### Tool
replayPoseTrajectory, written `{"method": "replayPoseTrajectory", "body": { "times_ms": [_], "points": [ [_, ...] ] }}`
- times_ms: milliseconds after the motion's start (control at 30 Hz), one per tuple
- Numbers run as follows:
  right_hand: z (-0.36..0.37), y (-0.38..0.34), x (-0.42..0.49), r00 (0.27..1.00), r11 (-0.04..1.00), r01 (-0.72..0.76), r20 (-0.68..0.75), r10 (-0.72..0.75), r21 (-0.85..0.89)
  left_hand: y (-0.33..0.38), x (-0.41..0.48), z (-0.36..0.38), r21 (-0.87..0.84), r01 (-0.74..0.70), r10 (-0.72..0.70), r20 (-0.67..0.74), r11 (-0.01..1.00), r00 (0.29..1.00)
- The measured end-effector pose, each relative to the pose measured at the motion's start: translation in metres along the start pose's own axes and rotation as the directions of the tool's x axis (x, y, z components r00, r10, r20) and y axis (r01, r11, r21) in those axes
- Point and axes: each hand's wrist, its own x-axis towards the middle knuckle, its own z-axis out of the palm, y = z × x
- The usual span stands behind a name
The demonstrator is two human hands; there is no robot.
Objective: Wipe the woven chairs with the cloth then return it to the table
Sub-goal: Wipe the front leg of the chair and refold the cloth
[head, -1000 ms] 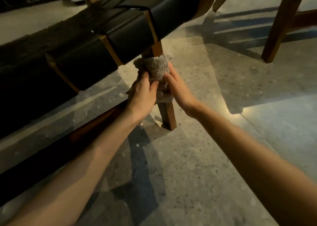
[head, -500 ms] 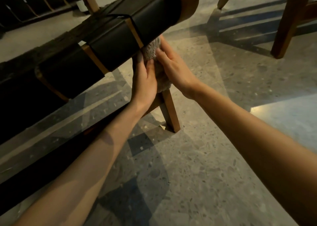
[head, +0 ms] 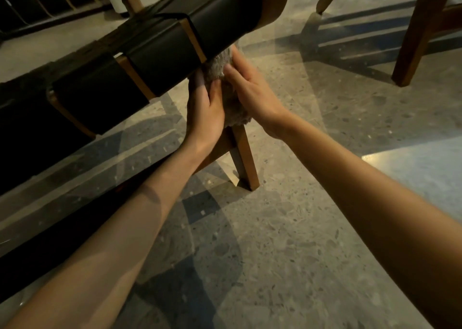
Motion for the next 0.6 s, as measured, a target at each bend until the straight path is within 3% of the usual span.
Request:
{"method": "replayPoseTrajectory", "body": {
  "times_ms": [300, 467, 600],
  "points": [
    [0.01, 0.05, -0.029, 0.987, 0.983, -0.163, -0.005, 0.163, -0.082, -0.031, -0.045, 0.01, 0.134, -0.013, 0.021, -0.058, 0.991, 0.998],
    [0.008, 0.068, -0.063, 0.976, 0.97, -0.216, 0.01, 0.218, -0.108, -0.039, -0.076, 0.016, 0.263, -0.12, 0.149, -0.093, 0.957, 0.985],
    [0.008, 0.08, -0.081, 0.938, 0.933, -0.344, -0.002, 0.346, -0.103, -0.053, -0.12, 0.037, 0.225, 0.052, -0.032, -0.091, 0.973, 0.995]
  ]
}}
